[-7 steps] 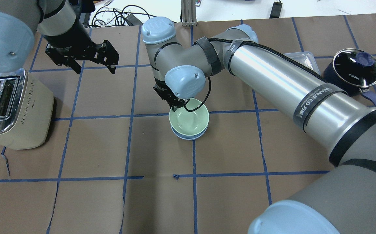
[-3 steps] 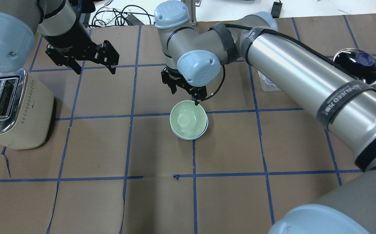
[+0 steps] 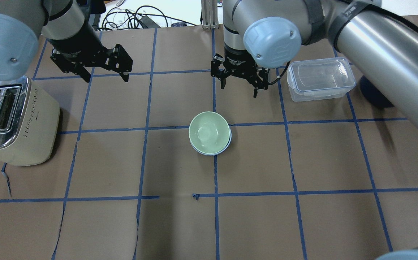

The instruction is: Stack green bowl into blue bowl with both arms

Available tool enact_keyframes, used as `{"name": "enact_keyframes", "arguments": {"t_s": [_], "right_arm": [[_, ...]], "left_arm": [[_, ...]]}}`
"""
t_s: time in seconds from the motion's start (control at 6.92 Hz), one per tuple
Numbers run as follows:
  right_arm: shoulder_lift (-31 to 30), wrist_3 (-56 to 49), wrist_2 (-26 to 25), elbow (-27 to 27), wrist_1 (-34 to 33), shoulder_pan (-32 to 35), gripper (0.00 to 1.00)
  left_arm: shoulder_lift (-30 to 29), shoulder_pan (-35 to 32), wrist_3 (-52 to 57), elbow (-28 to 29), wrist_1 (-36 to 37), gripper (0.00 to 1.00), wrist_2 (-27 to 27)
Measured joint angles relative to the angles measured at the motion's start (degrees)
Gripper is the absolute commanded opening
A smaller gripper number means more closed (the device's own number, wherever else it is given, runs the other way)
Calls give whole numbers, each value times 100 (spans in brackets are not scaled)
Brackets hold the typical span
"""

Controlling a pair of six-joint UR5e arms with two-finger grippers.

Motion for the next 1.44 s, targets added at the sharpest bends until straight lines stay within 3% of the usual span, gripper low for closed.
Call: {"name": "enact_keyframes", "arguments": {"t_s": [0.29, 0.72, 1.44], "right_arm": [[-472, -1412, -523, 178, 27, -433, 100], [-1400, -2525, -608, 968, 21, -1191, 100], [-2102, -2672, 279, 1316, 362, -1461, 100]], "left_arm": [[1, -1, -15, 0, 0, 100, 3], [1, -1, -17, 0, 0, 100, -1], [3, -1, -17, 0, 0, 100, -1]]}}
